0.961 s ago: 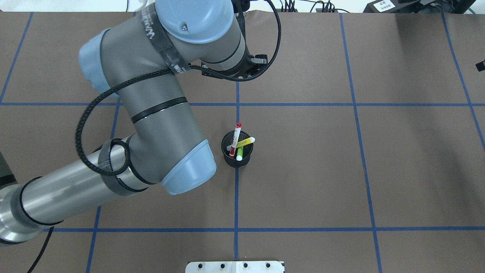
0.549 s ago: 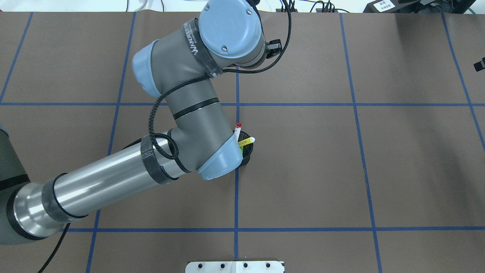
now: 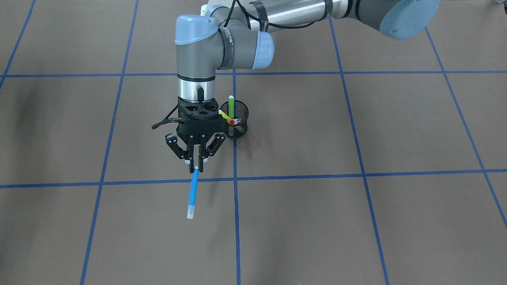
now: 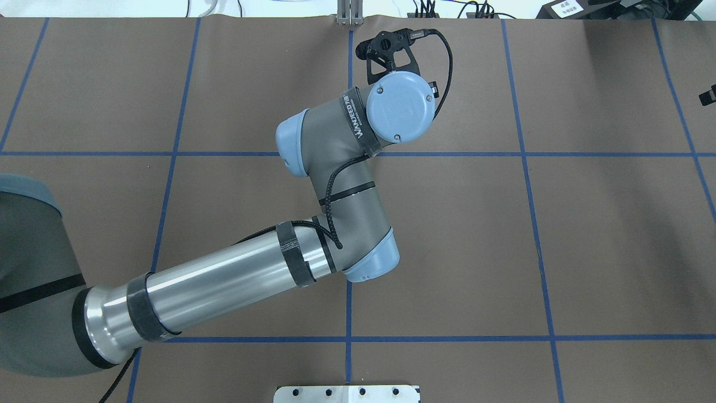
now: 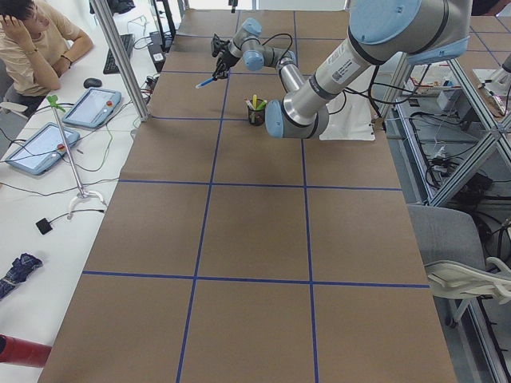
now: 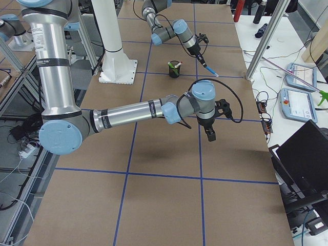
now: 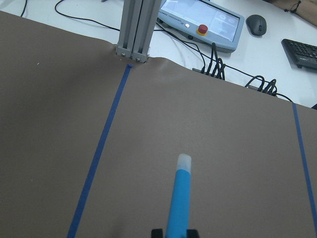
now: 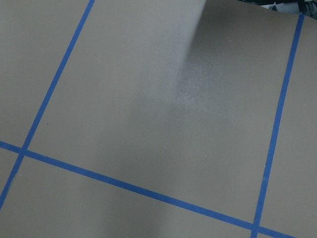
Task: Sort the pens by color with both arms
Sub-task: 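Carry the blue marker farther from the robot with the left gripper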
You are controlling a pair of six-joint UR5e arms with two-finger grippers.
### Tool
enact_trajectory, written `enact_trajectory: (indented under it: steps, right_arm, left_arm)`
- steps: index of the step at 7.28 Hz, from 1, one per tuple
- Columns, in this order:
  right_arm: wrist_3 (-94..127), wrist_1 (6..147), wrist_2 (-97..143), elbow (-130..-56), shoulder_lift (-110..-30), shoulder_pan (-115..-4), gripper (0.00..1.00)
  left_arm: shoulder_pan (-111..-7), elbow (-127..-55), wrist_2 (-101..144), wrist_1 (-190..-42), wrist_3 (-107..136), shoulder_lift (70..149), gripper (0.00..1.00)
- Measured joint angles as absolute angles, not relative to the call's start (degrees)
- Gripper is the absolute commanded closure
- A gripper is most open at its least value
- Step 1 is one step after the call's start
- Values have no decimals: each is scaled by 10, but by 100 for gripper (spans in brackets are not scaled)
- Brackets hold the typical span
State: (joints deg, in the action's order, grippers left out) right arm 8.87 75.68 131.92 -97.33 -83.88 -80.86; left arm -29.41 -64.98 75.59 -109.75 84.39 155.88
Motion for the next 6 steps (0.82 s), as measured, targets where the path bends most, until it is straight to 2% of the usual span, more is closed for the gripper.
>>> enact_trajectory:
  steps: [3,6]
  right_arm:
    - [89,757,1319,-972,-839,-809,0]
    - [89,756,1319,-972,-838,-809,0]
  left_arm:
    - [-283,-534,698,-1163,847,1591,100]
    - [-278,-469,679,-1202,849,1608,100]
